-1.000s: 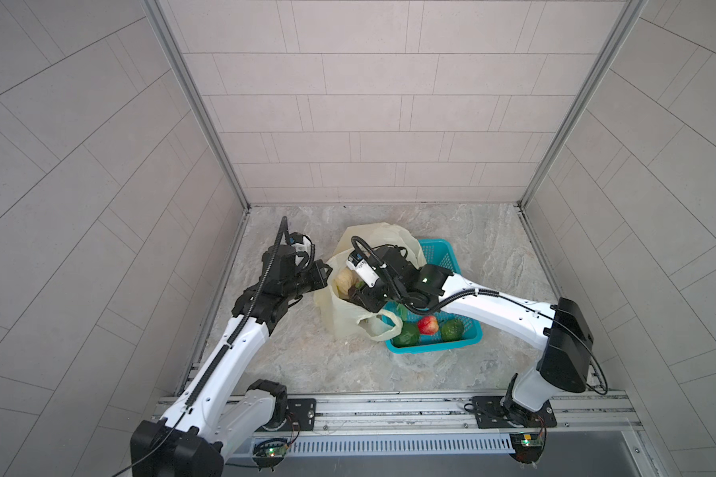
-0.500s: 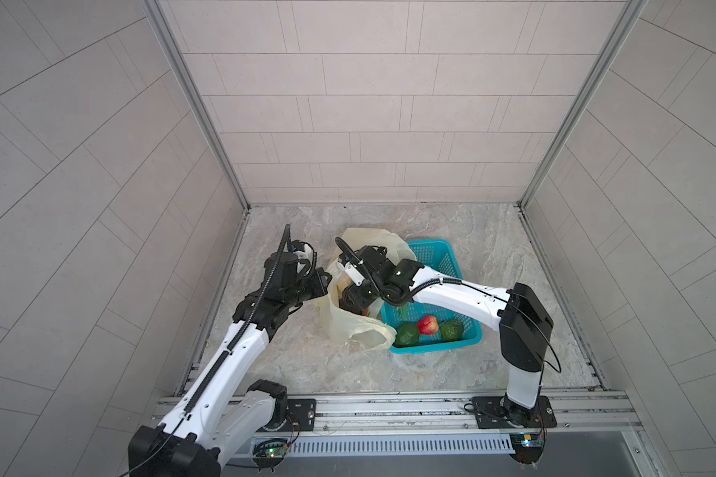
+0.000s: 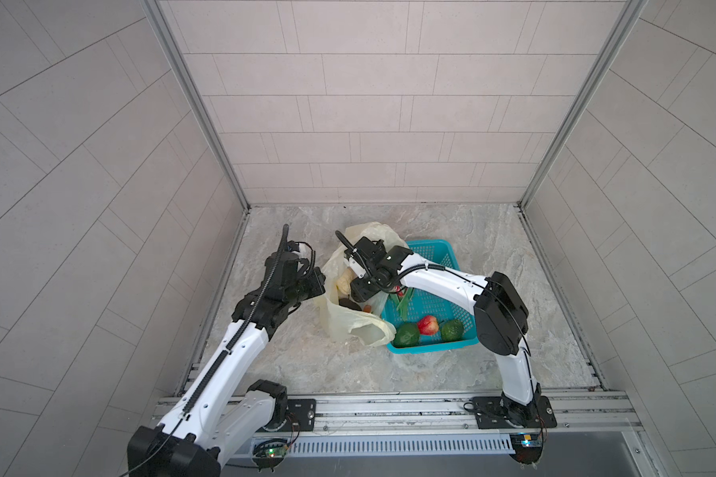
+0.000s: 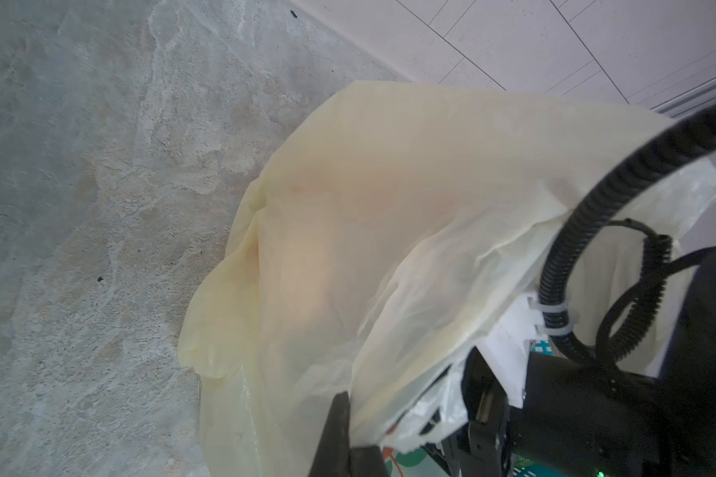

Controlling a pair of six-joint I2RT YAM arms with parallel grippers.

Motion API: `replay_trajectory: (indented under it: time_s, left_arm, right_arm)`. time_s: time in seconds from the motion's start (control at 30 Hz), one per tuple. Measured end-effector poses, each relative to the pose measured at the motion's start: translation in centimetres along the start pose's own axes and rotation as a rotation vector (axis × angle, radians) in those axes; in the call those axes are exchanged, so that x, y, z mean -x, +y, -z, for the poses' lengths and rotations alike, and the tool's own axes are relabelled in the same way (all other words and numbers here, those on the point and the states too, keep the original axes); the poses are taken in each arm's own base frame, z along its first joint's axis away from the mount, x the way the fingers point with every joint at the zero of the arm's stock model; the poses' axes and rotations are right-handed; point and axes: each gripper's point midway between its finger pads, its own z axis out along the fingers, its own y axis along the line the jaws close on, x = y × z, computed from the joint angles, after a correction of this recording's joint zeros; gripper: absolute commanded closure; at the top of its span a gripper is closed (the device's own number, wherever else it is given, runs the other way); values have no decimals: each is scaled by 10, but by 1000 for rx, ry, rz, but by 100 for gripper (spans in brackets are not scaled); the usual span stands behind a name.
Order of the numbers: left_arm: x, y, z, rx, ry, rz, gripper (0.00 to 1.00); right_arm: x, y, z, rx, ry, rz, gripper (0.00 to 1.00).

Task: Place the fruits into the plastic bag
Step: 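Carry the mangosteen into the open bag and release it with the right gripper, then move the right gripper back over the basket toward the red peach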

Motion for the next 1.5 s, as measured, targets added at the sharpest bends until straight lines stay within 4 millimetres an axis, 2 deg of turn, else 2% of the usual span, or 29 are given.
replay_trajectory:
  time_s: [0.07,0.3,0.47,0.6,0.73,0.83,0.93,1.03,1.13,1.2,1.27,1.4,1.5]
  left_arm:
    - [2,-2,1,-4,-8,-15,100]
    - [3,-5,2,-35,-36,-18,100]
    - [5,-9,1,-59,-46,-15,100]
    - [8,-11,1,-69,-59,-19,100]
    - [10,-12,0,-73,-66,-20,100]
    - [8,-10,-1,-71,-64,-11,100]
    - [8,-9,-2,-69,-65,-4,100]
    - [7,-7,-3,-60,-66,-2,100]
    - [7,-5,-3,-49,-68,1,100]
    - [8,-3,-3,-40,-74,5,100]
    - [7,-2,-4,-36,-74,10,100]
    - [4,1,-6,-32,-67,18,100]
    - [1,2,-7,-29,-62,20,100]
  right_arm:
    - [2,0,2,-2,0,-2,38]
    - [5,-2,14,-13,-20,-8,26]
    - [1,1,48,20,-83,-6,27]
    - [6,16,100,117,-211,13,29]
    - [15,31,168,225,-409,53,28]
    - [16,34,216,277,-537,73,28]
    - [19,8,255,244,-664,31,28]
    - [11,-45,275,107,-757,-103,28]
    - [-14,-101,273,-70,-777,-274,29]
    - [-37,-130,258,-178,-737,-367,29]
    - [-59,-145,236,-246,-660,-417,29]
    - [-97,-154,180,-287,-461,-428,30]
    - [-125,-148,138,-256,-295,-401,30]
